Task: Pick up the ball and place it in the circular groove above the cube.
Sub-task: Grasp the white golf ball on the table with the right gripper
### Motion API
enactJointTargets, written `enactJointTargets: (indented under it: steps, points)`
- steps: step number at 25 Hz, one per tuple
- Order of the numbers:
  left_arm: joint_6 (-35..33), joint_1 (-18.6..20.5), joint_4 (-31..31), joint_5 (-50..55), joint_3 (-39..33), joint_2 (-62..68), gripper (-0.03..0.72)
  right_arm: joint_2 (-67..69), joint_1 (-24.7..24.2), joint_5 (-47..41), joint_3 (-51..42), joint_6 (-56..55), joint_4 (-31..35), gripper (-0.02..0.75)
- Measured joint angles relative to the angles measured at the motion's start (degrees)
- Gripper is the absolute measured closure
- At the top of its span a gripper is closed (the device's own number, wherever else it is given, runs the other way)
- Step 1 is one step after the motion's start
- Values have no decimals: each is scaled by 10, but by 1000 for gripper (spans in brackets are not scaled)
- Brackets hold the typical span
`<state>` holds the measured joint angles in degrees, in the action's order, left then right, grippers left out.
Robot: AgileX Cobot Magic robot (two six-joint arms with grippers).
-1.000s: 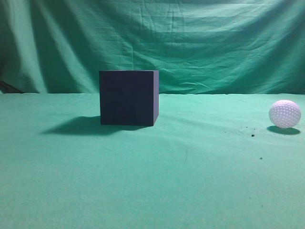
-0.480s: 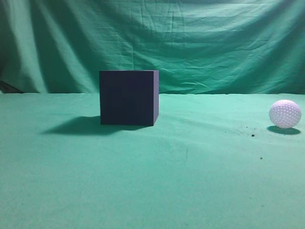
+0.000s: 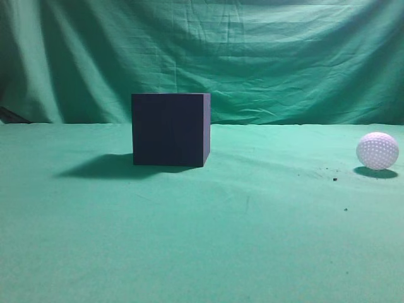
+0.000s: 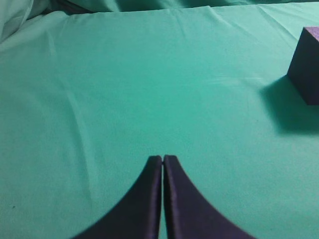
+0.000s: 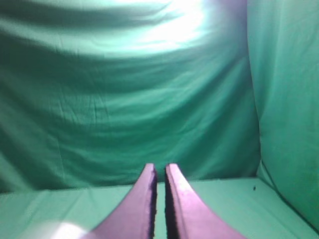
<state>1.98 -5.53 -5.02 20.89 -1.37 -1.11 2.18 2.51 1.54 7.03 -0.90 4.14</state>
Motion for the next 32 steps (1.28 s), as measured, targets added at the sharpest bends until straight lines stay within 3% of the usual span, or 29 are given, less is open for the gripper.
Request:
enactJointTargets:
  steps: [7, 15, 19, 25, 30, 32]
  points:
    - [0, 0, 0, 0, 0, 0, 688, 205, 0, -168, 158, 2, 21, 738]
    - [0, 0, 0, 0, 0, 0, 688, 392, 3, -275, 214, 28, 47, 738]
    - [0, 0, 0, 0, 0, 0, 688, 459, 53, -350, 268, 123, 56, 738]
    - [0, 0, 0, 0, 0, 0, 688, 597, 148, -439, 361, 149, 54, 738]
    - [0, 0, 0, 0, 0, 0, 688, 732, 161, -445, 416, 136, 44, 738]
    - [0, 0, 0, 0, 0, 0, 688, 779, 161, -445, 434, 131, 33, 645]
